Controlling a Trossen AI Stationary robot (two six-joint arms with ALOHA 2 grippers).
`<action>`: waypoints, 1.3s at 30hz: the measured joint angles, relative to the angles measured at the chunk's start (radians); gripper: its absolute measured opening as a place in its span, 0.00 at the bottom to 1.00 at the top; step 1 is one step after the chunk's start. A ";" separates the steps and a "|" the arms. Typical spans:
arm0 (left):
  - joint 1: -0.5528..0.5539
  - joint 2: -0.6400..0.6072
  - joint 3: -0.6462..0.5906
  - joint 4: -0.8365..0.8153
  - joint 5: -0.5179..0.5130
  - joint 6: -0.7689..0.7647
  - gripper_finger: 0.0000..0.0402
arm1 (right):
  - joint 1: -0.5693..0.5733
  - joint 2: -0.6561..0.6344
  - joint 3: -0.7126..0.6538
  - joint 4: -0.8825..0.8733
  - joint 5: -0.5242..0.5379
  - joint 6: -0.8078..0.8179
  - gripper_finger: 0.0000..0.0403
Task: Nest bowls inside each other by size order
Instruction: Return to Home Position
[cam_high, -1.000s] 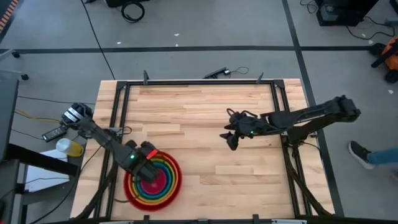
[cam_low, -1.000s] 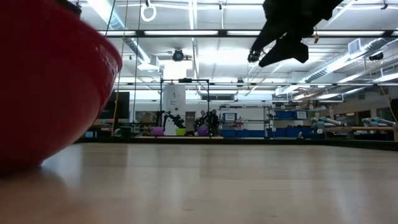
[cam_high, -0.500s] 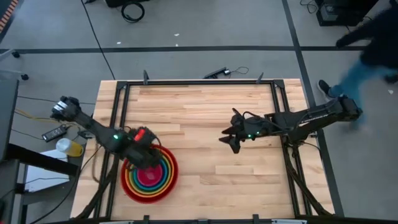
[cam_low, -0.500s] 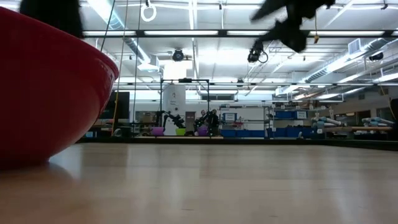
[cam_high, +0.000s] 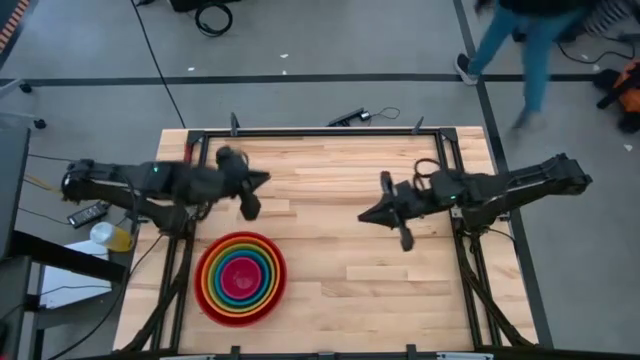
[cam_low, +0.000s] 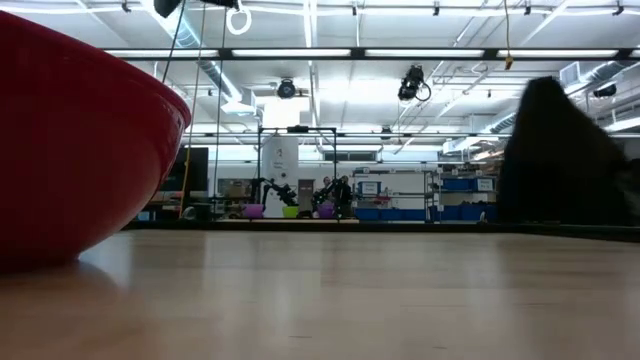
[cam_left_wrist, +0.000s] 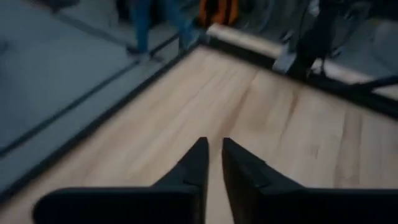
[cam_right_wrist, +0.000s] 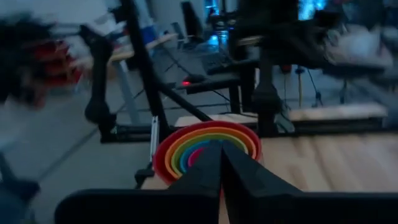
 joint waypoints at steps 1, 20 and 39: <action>0.037 -0.013 -0.008 0.051 0.043 0.058 0.08 | 0.002 -0.025 0.000 -0.026 -0.001 -0.044 0.03; 0.595 -0.411 -0.630 0.563 0.813 0.424 0.00 | 0.035 -0.400 -0.362 0.106 0.245 -0.067 0.01; 0.584 -0.810 -0.946 0.590 1.018 0.265 0.00 | 0.131 -0.423 -0.642 0.403 0.217 0.054 0.01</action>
